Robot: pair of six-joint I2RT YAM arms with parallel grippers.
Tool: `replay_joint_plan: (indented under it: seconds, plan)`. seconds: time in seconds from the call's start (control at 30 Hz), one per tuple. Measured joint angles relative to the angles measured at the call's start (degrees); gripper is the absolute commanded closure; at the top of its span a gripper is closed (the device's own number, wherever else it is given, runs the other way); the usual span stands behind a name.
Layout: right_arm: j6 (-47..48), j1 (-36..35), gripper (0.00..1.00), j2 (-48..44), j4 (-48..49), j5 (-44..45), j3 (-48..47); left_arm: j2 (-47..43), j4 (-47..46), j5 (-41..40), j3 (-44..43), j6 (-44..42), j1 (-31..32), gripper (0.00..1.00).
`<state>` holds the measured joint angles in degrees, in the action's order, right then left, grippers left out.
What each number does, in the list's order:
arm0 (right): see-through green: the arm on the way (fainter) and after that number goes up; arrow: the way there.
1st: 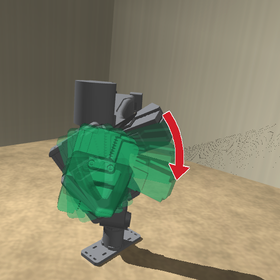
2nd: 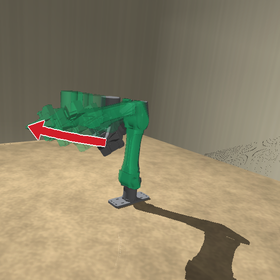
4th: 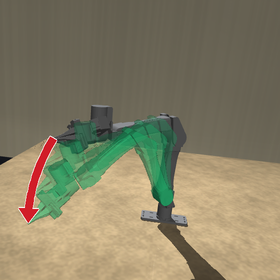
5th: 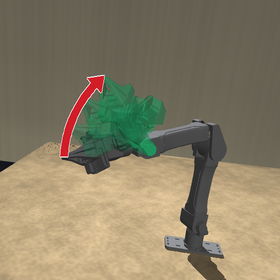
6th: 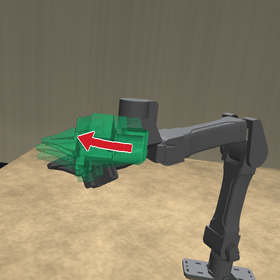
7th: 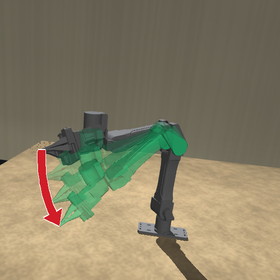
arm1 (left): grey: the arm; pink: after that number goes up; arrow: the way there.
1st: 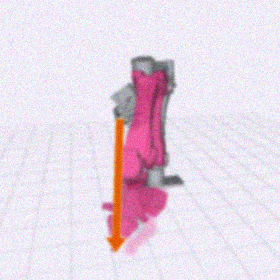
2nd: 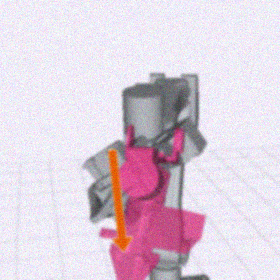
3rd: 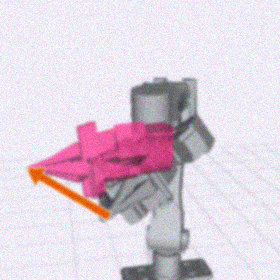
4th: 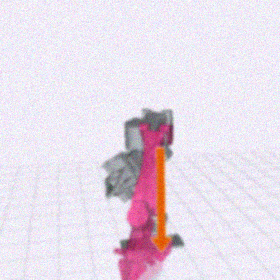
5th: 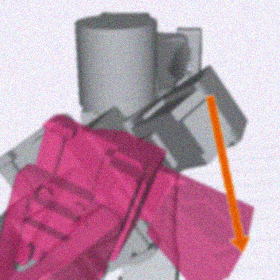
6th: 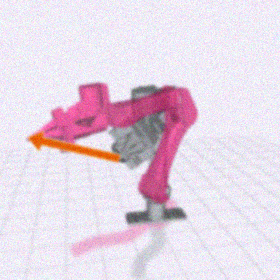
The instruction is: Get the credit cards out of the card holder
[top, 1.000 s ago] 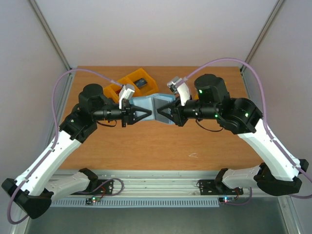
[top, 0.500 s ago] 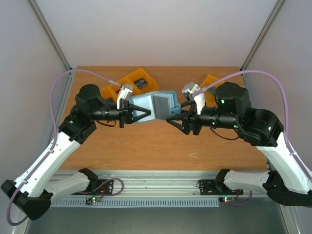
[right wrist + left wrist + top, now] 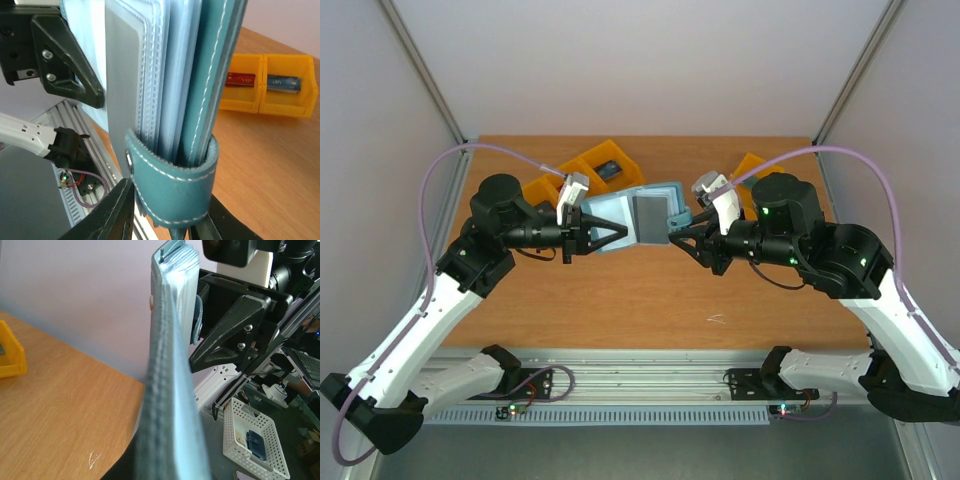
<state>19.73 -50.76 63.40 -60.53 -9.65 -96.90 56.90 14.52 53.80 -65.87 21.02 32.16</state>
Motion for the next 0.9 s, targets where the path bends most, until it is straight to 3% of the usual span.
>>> replay_joint_plan:
  seconds: [0.6, 0.9]
  plan:
    - [0.1, 0.3, 0.46, 4.3, 2.2, 0.2, 0.6, -1.5, -1.0, 0.0, 1.7, 0.0, -0.4, 1.00]
    - [2.1, 2.8, 0.45, -2.8, 4.0, -0.2, 5.0, -1.8, -2.6, 1.3, 3.1, 0.3, -0.3, 1.00]
